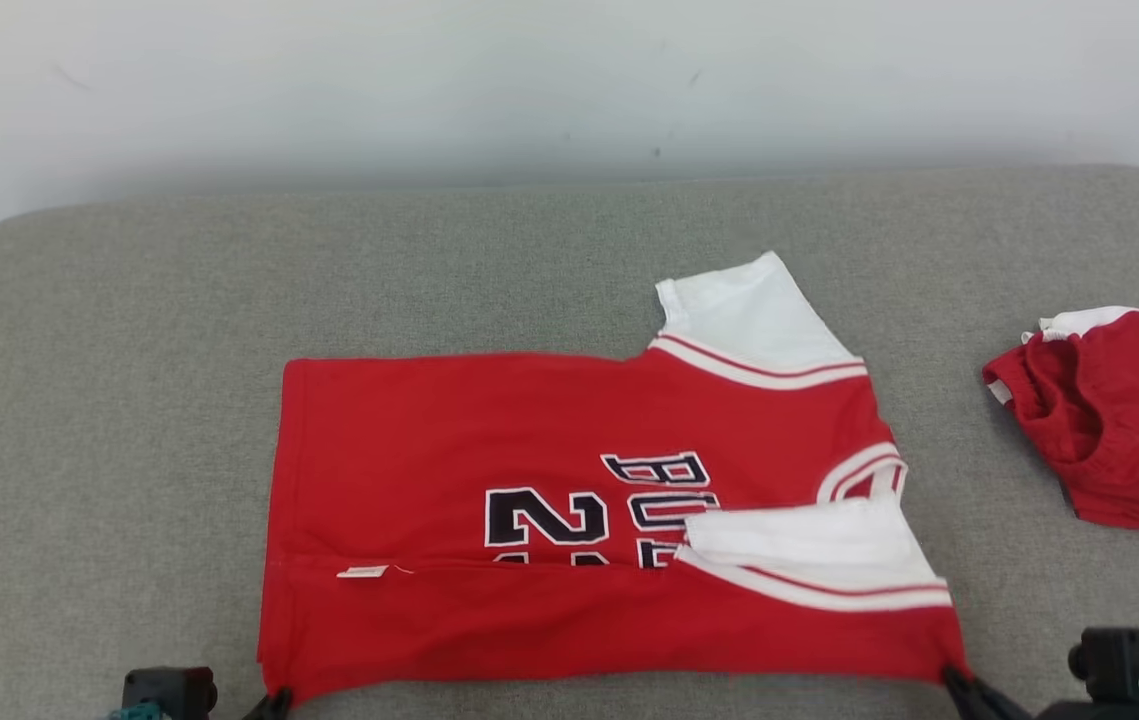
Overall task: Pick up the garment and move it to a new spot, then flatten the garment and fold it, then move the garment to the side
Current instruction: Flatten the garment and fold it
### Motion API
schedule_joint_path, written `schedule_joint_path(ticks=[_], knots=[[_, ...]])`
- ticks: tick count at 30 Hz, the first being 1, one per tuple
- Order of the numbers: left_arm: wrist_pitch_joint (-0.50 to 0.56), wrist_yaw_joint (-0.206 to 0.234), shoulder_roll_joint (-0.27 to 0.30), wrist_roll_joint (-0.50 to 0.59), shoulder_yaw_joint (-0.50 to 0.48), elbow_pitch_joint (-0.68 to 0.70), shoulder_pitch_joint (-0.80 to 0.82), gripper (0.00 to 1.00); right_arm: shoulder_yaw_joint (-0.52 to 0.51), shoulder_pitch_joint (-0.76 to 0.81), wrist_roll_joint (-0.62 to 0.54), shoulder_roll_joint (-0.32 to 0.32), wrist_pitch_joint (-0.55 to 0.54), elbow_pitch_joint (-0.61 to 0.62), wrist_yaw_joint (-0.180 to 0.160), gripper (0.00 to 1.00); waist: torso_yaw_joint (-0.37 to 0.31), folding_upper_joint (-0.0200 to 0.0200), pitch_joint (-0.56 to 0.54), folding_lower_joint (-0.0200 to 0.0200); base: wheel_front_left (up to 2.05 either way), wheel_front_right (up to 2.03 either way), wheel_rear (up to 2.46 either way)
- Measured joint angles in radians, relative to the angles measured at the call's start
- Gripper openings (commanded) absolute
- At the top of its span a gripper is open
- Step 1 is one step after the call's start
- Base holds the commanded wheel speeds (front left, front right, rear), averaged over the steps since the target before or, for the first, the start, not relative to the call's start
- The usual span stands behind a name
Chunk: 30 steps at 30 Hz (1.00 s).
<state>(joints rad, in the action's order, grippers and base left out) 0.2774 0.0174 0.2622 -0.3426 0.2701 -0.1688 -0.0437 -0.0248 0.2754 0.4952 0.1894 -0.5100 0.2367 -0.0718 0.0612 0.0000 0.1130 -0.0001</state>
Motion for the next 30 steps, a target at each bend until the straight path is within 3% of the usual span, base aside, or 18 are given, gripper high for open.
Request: schedule_joint_path(ticks=[18,19,20,21,22,30], knots=[[0.151,0.027,0.034,-0.045,0.0,0.182,-0.162,0.0,-0.04,0.138,0.015,-0.007,-0.117,0.088,-0.035,0.0,0.004,0.0001,-0.042,-0.0001,0.0,0.0,0.0],[0.156,0.027,0.035,-0.046,0.0,0.184,-0.162,0.02,-0.04,0.141,0.015,-0.008,-0.126,0.088,-0.035,0.0,0.004,0.0001,-0.042,-0.0001,0.0,0.0,0.0],[0.164,0.028,0.035,-0.046,0.0,0.187,-0.161,0.21,-0.039,0.144,0.015,-0.011,-0.134,0.087,-0.035,0.0,0.005,0.0001,-0.041,0.0,0.0,0.0,0.0],[0.168,0.031,0.035,-0.046,0.0,0.189,-0.161,0.9,-0.04,0.144,0.017,-0.018,-0.134,0.087,-0.035,0.43,0.005,0.0001,-0.041,0.0,0.0,0.0,0.0],[0.171,0.037,0.035,-0.046,-0.001,0.192,-0.161,1.0,-0.042,0.143,0.019,-0.027,-0.134,0.087,-0.039,1.0,0.005,0.0001,-0.04,0.0,0.0,0.0,0.0],[0.188,0.053,0.038,-0.045,-0.018,0.213,-0.157,1.0,-0.05,0.115,0.008,-0.022,-0.154,0.062,-0.044,1.0,0.006,0.0001,-0.053,0.0001,0.0,0.0,0.0]])
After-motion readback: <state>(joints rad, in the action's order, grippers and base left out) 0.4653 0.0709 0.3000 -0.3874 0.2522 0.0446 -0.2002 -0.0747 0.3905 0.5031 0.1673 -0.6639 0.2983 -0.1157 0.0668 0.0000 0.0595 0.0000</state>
